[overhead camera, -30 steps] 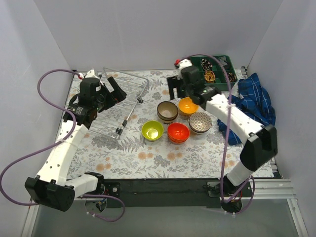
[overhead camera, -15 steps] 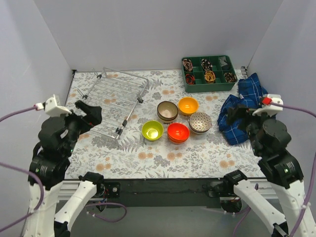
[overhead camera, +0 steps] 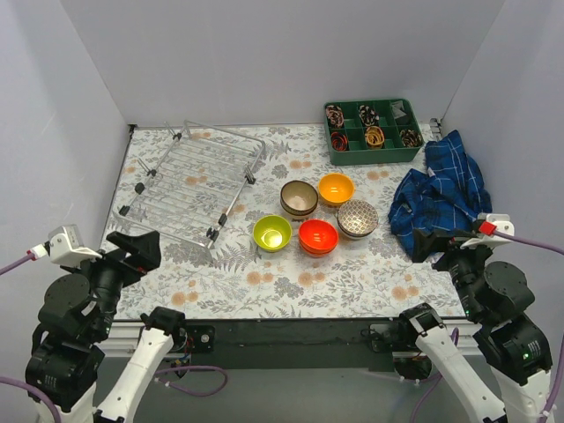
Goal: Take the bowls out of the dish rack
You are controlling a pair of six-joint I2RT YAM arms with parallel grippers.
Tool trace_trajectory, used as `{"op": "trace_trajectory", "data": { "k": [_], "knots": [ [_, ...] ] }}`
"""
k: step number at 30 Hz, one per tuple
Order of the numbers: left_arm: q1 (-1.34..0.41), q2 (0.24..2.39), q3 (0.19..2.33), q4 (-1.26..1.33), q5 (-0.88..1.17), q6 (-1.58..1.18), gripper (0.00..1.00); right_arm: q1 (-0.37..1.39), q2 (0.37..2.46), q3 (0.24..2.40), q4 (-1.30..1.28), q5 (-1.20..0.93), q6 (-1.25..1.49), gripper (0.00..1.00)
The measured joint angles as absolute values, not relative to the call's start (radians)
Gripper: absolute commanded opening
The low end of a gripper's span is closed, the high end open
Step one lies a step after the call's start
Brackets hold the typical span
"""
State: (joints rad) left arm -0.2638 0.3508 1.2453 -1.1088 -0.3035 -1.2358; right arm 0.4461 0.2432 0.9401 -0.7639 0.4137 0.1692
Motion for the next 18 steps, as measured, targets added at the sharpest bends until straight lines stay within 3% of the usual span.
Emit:
{"op": "trace_trajectory", "data": {
  "k": [18],
  "knots": [
    [-0.264,0.274,1.133,-1.106,-0.298,-1.286,0.98,0.447,0.163,0.939,-0.826,0.445,0.161,0.99]
  ]
}}
